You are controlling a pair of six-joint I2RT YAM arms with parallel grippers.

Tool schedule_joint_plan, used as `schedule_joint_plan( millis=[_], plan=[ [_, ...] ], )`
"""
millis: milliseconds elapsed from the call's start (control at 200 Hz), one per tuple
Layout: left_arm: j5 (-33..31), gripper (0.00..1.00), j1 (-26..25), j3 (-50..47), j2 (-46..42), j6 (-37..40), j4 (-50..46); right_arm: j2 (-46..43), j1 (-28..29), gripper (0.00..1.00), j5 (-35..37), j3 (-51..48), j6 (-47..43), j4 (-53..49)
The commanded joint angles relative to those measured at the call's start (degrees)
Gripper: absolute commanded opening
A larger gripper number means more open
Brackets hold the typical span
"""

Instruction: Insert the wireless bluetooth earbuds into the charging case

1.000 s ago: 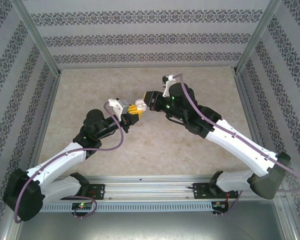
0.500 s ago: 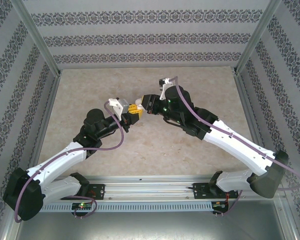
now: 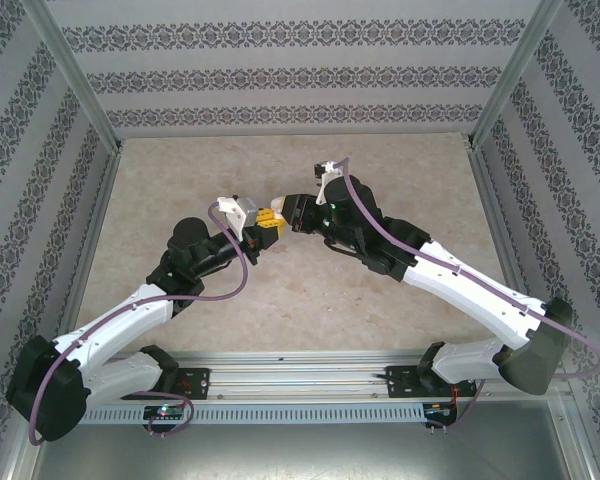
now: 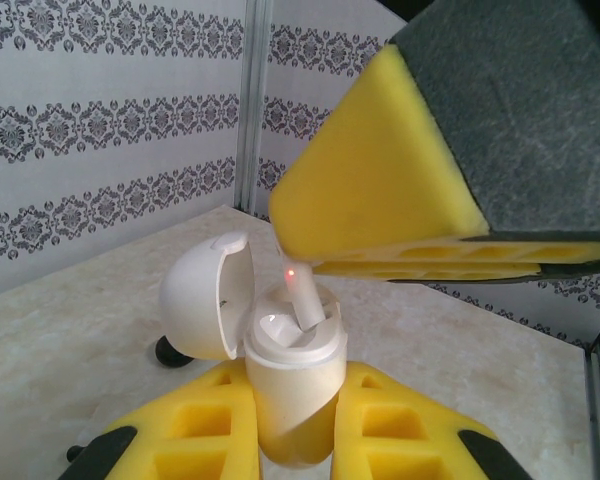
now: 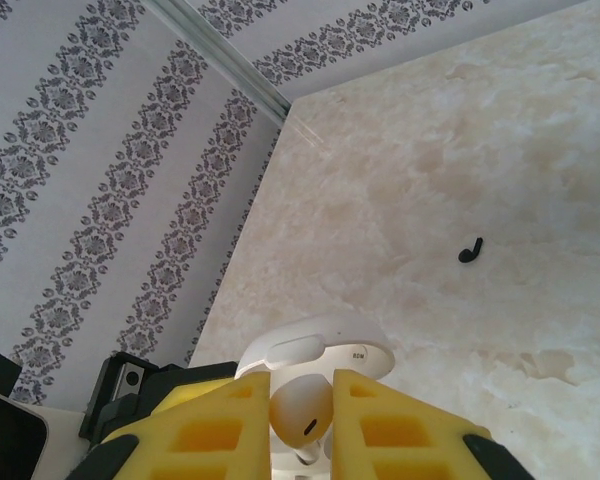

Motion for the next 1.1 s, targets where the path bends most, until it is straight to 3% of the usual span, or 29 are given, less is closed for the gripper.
schedule_joint_plan(
  millis=[0, 580, 1094],
  plan=[
    [0.63, 0.00, -0.80, 2.33, -0.51, -0.09, 3.34, -0.07, 0.58, 0.17, 1.62, -1.18, 0.13, 0.00],
    [0.90, 0.00, -0.80, 2.42, -0.82, -0.22, 2.60, -0.78, 0.85, 0.21, 0.49, -1.74, -0.47, -1.50],
    [1.25, 0.00, -0.85, 3.47, -0.41, 0.92, 0.45, 0.00, 0.91, 0.41, 0.74, 2.17, 1.16, -6.14]
  ],
)
